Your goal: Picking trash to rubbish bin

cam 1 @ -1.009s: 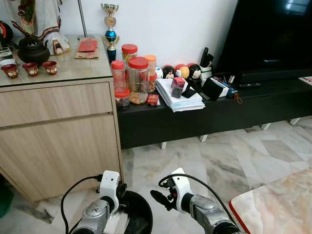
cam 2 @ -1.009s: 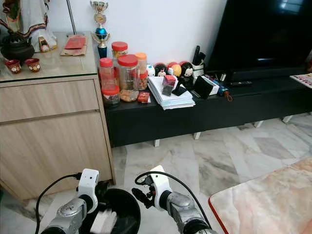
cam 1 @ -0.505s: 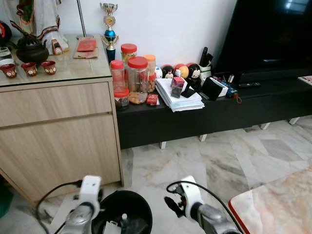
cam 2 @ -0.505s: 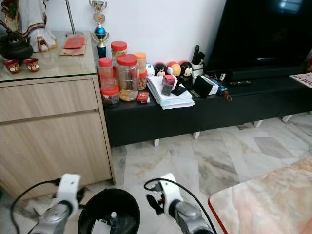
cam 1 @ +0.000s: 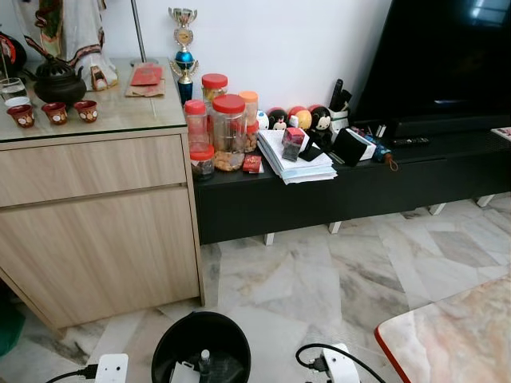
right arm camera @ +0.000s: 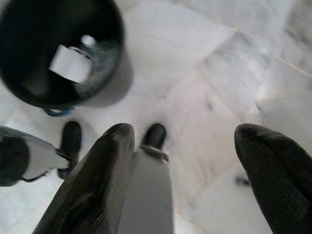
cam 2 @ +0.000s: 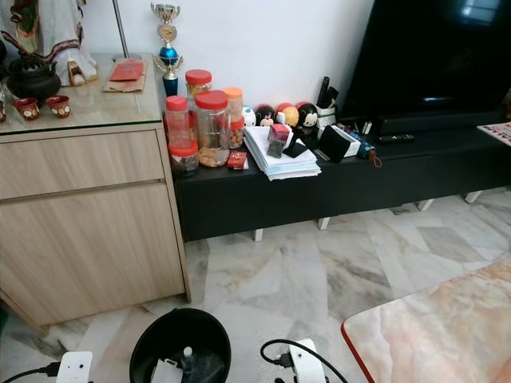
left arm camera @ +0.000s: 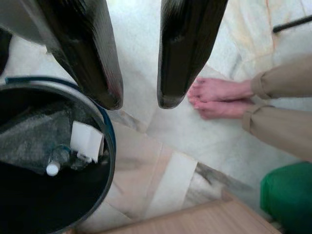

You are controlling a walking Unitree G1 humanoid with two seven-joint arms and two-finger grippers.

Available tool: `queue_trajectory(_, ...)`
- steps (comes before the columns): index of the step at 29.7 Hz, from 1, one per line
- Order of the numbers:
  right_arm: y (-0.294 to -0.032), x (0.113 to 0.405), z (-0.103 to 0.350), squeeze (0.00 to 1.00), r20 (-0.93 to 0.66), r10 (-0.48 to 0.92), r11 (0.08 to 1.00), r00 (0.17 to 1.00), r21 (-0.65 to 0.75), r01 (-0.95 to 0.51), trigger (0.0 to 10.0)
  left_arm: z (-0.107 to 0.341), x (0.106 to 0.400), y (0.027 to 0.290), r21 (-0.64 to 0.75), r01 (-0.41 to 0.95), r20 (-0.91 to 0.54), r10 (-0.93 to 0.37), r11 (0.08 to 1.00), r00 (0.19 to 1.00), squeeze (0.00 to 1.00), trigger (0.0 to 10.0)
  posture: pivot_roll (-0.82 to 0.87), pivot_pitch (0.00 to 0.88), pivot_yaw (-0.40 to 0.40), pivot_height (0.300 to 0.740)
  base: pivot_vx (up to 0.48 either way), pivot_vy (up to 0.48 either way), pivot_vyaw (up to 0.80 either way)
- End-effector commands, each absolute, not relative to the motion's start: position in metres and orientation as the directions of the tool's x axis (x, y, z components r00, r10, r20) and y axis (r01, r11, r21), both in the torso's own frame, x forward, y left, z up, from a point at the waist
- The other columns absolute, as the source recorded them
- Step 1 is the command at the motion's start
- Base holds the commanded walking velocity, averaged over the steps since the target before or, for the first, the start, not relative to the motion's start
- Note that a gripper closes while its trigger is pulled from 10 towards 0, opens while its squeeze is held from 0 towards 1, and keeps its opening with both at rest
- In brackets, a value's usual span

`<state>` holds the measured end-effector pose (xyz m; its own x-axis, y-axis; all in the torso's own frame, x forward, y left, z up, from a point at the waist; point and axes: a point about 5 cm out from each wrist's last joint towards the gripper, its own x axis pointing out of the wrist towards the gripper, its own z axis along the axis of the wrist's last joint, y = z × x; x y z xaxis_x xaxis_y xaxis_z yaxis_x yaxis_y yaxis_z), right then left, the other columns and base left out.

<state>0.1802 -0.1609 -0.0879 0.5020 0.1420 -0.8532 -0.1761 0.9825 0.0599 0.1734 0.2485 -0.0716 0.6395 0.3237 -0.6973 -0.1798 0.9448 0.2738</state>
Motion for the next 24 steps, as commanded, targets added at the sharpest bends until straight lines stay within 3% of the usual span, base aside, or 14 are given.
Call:
queue_trajectory(1, -0.169, 0.1763, -0.0895, 0.0, -0.863, 0.103, 0.99, 0.494, 0.039, -0.138, 10.0, -0.0778, 0.1629, 0.2463, 0.28, -0.179, -0.728, 0.331, 0.943, 0.601, 0.0, 10.0, 0.05, 0.024, -0.087, 0.74, 0.0, 0.0, 0.0)
queue_trajectory(24, -0.1636, 0.1774, -0.089, 0.0, -0.849, 0.114, 0.992, 0.515, 0.073, -0.1, 10.0, -0.0798, 0.1614, 0.239, 0.275, -0.166, -0.727, 0.318, 0.947, 0.609, 0.0, 10.0, 0.04, 0.0, -0.078, 0.74, 0.0, 0.0, 0.0)
